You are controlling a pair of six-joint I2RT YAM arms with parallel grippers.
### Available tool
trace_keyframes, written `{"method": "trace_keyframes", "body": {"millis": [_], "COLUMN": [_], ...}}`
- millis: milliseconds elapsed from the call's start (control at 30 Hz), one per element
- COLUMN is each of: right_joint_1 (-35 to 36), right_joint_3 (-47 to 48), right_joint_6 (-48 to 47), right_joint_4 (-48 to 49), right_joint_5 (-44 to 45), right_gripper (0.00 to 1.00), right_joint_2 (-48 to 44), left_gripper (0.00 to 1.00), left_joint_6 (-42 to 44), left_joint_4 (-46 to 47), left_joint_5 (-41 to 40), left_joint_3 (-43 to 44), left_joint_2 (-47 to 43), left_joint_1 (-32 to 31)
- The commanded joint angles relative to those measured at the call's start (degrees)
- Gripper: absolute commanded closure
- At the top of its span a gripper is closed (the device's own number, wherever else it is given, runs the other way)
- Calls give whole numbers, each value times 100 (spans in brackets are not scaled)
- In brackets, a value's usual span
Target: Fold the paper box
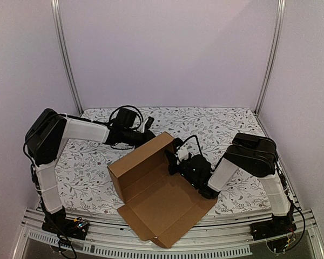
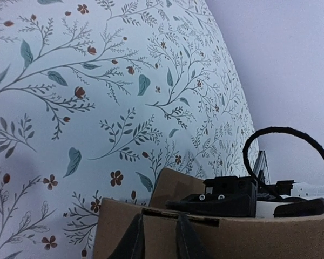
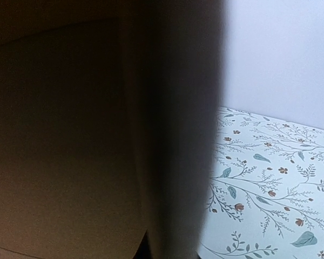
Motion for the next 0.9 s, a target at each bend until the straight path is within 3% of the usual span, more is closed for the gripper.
{"method": "trace_keyframes", "body": {"millis": [0, 233, 500, 633, 867], "right_joint_1": [56, 57, 56, 60, 58], "right_joint_3": [-139, -235, -541, -794, -1427], "right_joint_6": [-120, -270, -284, -332, -376], "right_joint_4": [41, 41, -87, -708, -2195], "right_joint_5": [94, 190, 82, -72, -323], "right_gripper": [85, 65, 42, 36, 16], "right_joint_2": [-90, -259, -677, -1111, -2310], "left_gripper": [78, 75, 65, 59, 51], "left_joint_6": [163, 453, 816, 857, 844], "left_joint_4": [-437, -1274, -2166, -2354, -2521], "left_joint_5": [-252, -763, -1738, -2031, -2275], "left_joint_3": [-47, 70, 270, 233, 4], "left_joint_2": [-375, -654, -1212, -1629, -2386], "left_joint_1": [162, 377, 398, 381, 376]}}
